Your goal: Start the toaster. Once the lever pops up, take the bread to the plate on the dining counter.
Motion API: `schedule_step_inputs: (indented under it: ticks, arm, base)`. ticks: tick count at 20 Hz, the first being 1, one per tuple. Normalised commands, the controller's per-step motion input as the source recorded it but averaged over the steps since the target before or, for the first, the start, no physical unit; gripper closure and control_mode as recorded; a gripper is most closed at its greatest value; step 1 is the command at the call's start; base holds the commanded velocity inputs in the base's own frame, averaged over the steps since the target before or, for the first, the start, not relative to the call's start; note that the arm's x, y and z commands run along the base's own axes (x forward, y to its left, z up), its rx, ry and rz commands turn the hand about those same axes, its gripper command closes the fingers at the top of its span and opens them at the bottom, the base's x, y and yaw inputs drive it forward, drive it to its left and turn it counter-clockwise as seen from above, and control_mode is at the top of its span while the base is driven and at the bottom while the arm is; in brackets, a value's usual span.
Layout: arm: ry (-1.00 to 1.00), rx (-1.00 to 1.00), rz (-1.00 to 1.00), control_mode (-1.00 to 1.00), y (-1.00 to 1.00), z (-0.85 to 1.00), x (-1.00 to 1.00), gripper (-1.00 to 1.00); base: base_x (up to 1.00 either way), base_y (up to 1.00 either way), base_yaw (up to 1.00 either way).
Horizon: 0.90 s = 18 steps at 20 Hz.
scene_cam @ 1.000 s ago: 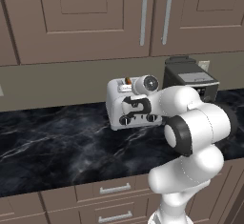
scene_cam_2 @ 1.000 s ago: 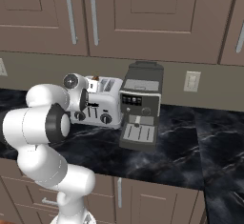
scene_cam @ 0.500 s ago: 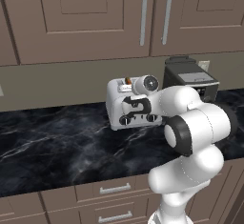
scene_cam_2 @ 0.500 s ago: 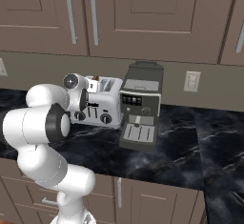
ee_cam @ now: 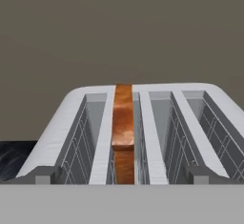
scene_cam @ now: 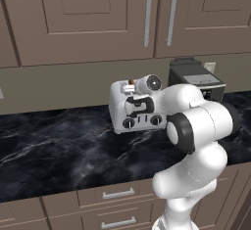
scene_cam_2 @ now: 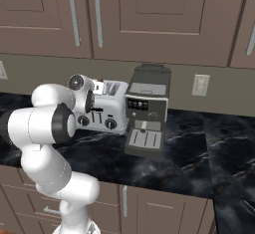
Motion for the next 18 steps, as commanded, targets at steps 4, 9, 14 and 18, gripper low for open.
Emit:
schedule_step_inputs:
  ticks: [4, 9, 14, 18]
  arm:
    - [0.0, 0.0, 0.0, -1.0, 0.0, 0.0, 0.13, -1.0]
    - [0.01, 0.0, 0.0, -1.0, 0.0, -0.05, 0.04, -1.0]
    - [0.05, 0.0, 0.0, -1.0, 0.0, -0.08, 0.04, -1.0]
    - [0.01, 0.0, 0.0, -1.0, 0.0, 0.0, 0.09, -1.0]
  base:
    - [0.0, 0.0, 0.0]
    - [0.0, 0.0, 0.0]
    - [0.0, 0.0, 0.0]
    - [0.0, 0.0, 0.0]
